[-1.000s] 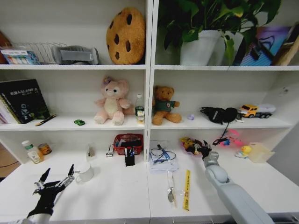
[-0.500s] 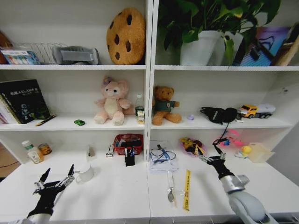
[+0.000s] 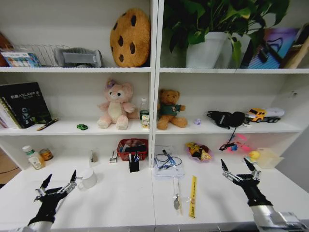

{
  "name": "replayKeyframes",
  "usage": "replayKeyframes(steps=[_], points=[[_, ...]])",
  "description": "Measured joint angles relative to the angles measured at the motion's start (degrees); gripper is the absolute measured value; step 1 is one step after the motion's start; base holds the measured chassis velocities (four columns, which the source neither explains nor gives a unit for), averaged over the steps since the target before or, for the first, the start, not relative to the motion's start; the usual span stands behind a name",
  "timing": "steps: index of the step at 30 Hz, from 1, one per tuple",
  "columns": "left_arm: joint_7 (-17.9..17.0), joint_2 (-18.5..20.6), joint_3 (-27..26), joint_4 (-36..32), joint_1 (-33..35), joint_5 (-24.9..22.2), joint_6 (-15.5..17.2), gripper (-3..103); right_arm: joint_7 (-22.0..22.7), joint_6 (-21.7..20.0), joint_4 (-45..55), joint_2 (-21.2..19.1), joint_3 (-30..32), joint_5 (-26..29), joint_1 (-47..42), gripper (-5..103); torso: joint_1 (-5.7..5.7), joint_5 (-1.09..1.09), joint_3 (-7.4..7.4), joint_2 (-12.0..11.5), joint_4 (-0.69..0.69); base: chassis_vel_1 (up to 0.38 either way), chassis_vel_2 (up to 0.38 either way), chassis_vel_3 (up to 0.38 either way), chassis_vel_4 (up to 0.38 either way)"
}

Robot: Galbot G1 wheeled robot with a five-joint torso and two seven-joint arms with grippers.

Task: Organize the objects on the table.

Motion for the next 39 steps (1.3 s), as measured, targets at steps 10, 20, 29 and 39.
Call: replayKeyframes(steps=[10,20,29,39], points=[[0.0,0.0,0.0,0.0,0.0,0.0,0.0,100,0.4,0.9,1.9,6.9,-0.9,-1.1,-2.5,100,0.01,-0.01,0.0,0.0,-0.01,0.0,0.0,0.0,0.0],[0.0,0.0,0.0,0.0,0.0,0.0,0.0,100,-0.9,1.2,1.4,6.2,-0.7,-1.1,-2.7,100,0.01,0.0,0.0,0.0,-0.01,0.0,0.0,0.0,0.0],[0.0,0.0,0.0,0.0,0.0,0.0,0.0,100,-1.0,1.2,1.3,6.0,-0.7,-1.1,-2.7,100,0.01,0.0,0.0,0.0,-0.01,0.0,0.0,0.0,0.0],[0.0,0.0,0.0,0.0,0.0,0.0,0.0,100,-1.0,1.2,1.3,6.0,-0.7,-1.0,-2.6,100,0.01,0.0,0.0,0.0,-0.02,0.0,0.0,0.0,0.0]])
